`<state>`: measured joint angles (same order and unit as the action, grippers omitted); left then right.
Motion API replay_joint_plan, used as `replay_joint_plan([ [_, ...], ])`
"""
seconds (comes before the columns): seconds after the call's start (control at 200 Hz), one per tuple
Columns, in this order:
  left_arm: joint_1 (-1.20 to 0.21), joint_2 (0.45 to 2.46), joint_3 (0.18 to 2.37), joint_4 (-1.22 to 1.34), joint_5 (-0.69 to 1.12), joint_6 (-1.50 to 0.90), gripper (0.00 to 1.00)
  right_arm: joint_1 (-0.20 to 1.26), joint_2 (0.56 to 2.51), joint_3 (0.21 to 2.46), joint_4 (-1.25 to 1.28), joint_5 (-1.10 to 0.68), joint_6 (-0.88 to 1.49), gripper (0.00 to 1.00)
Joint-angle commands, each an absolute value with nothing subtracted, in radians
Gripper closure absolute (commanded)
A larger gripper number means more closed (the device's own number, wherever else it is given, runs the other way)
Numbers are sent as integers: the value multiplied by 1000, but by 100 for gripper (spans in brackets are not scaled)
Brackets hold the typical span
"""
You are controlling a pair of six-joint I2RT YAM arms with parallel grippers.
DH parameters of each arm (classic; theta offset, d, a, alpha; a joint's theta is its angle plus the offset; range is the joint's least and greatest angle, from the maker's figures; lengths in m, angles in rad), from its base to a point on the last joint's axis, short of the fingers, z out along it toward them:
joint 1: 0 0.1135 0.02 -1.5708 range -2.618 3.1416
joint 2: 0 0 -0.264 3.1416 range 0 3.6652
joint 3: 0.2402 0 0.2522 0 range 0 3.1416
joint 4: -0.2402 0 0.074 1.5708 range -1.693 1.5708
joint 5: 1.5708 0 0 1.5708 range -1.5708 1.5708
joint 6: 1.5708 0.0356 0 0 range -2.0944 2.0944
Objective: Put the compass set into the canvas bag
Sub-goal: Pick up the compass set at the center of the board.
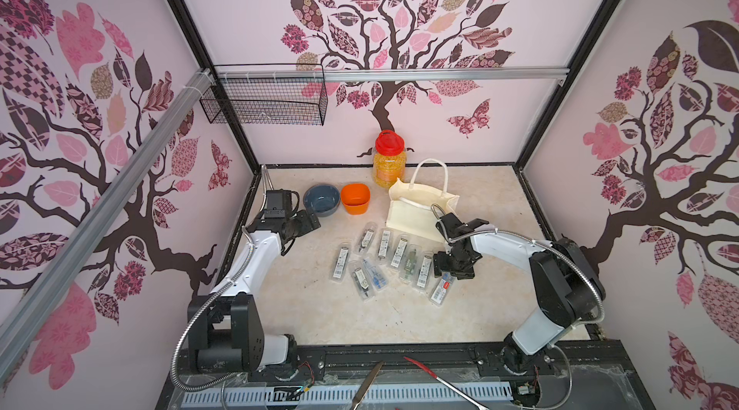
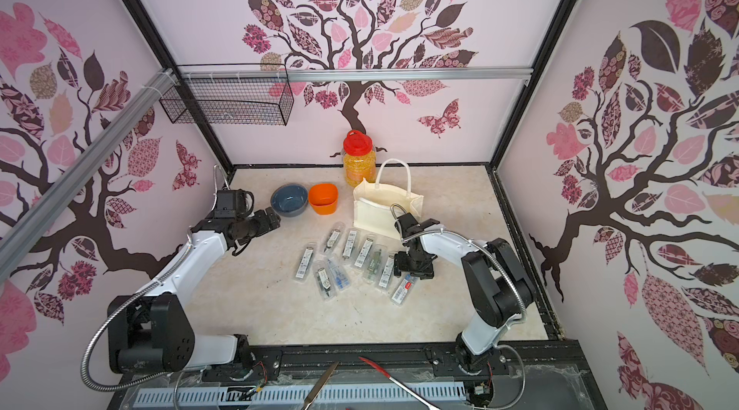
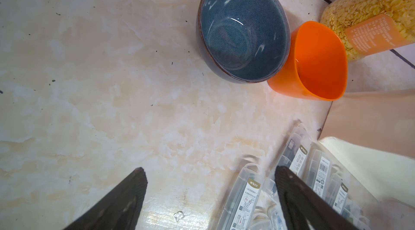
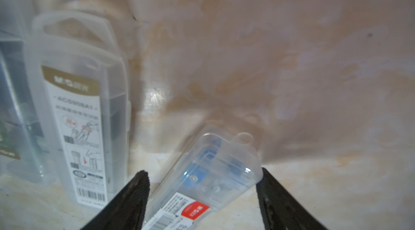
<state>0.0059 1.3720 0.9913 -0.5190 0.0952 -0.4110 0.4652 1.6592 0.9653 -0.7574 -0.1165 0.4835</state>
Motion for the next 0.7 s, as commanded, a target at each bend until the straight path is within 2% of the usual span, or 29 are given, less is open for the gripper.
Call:
replay_joint_plan([
  [0.0, 9, 1348, 1011, -526, 94, -399, 7, 466, 1628, 951, -791, -121, 498, 25],
  [0.105, 9, 1348, 1008, -525, 94, -399, 7, 466, 1646, 939, -792, -102, 486, 26],
  [0.385, 9, 1344, 1010, -530, 86, -397, 7, 466, 1644, 942, -760, -63, 492, 35],
  [0.525, 9, 1339, 1011, -532, 82, -396, 7, 465, 1637, 949, -750, -34, 478, 44],
  [0.695, 9, 1336, 1006, -532, 80, -396, 7, 452, 1631, 957, -746, 5, 441, 47],
])
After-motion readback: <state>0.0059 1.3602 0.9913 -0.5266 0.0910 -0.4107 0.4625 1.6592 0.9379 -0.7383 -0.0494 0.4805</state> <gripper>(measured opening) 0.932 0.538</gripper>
